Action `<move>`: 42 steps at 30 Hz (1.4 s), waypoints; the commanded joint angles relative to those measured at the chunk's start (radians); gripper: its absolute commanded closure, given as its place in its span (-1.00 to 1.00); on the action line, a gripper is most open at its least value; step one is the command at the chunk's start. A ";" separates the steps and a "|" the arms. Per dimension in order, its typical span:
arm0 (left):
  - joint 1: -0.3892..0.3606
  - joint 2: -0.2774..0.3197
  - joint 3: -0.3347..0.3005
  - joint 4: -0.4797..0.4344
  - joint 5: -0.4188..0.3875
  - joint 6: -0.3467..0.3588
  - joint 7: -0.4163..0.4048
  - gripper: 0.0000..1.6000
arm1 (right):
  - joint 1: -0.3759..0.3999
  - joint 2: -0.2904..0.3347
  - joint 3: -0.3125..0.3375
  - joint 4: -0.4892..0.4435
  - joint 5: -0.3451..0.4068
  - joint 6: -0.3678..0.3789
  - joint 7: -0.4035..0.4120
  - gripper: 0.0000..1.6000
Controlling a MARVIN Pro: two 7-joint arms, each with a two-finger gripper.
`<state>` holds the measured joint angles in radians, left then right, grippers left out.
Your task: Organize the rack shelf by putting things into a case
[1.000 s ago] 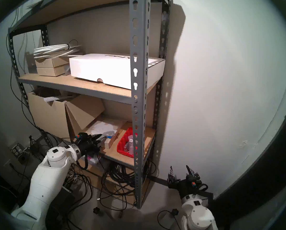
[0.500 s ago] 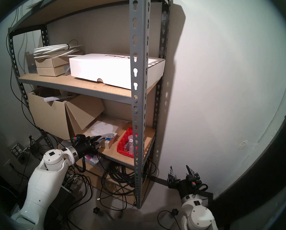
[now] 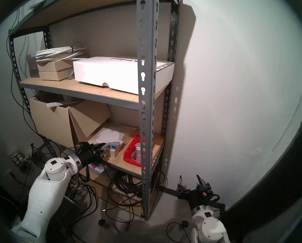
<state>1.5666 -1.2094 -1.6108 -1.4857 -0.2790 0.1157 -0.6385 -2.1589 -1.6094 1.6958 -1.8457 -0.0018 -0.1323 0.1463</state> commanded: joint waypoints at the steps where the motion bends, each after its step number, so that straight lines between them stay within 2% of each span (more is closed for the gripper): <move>1: -0.026 -0.007 0.003 -0.011 -0.007 0.002 -0.002 0.38 | 0.001 0.000 0.000 -0.020 0.000 -0.002 0.000 -1.00; 2: -0.025 -0.007 0.003 -0.013 -0.008 0.003 -0.004 0.38 | 0.001 0.000 0.000 -0.020 0.000 -0.002 0.000 -1.00; 4: -0.023 -0.008 0.003 -0.017 -0.008 0.003 -0.002 0.51 | 0.001 0.000 0.000 -0.020 0.000 -0.002 0.000 -1.00; 10: -0.010 -0.019 -0.010 -0.039 -0.012 -0.010 0.012 0.58 | 0.001 0.000 0.000 -0.020 0.000 -0.002 0.000 -1.00; 12: -0.010 -0.017 -0.013 -0.044 -0.017 -0.002 0.006 0.81 | 0.001 0.000 0.000 -0.020 0.000 -0.002 0.000 -1.00; 13: -0.009 -0.017 -0.014 -0.046 -0.018 -0.002 0.007 1.00 | 0.001 0.000 0.000 -0.020 0.000 -0.002 0.000 -1.00; 23: 0.021 -0.023 -0.030 -0.098 -0.044 0.011 -0.001 1.00 | 0.001 0.000 0.000 -0.020 0.000 -0.002 0.000 -1.00; 34: 0.113 -0.041 -0.059 -0.245 -0.088 0.041 -0.029 1.00 | 0.001 0.000 0.000 -0.019 0.000 -0.002 0.000 -1.00; 42: 0.133 -0.061 -0.049 -0.303 -0.092 0.072 -0.027 1.00 | 0.001 0.000 0.000 -0.019 0.000 -0.002 0.000 -1.00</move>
<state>1.6781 -1.2527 -1.6668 -1.7178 -0.3602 0.1763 -0.6691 -2.1589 -1.6094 1.6958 -1.8457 -0.0018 -0.1323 0.1463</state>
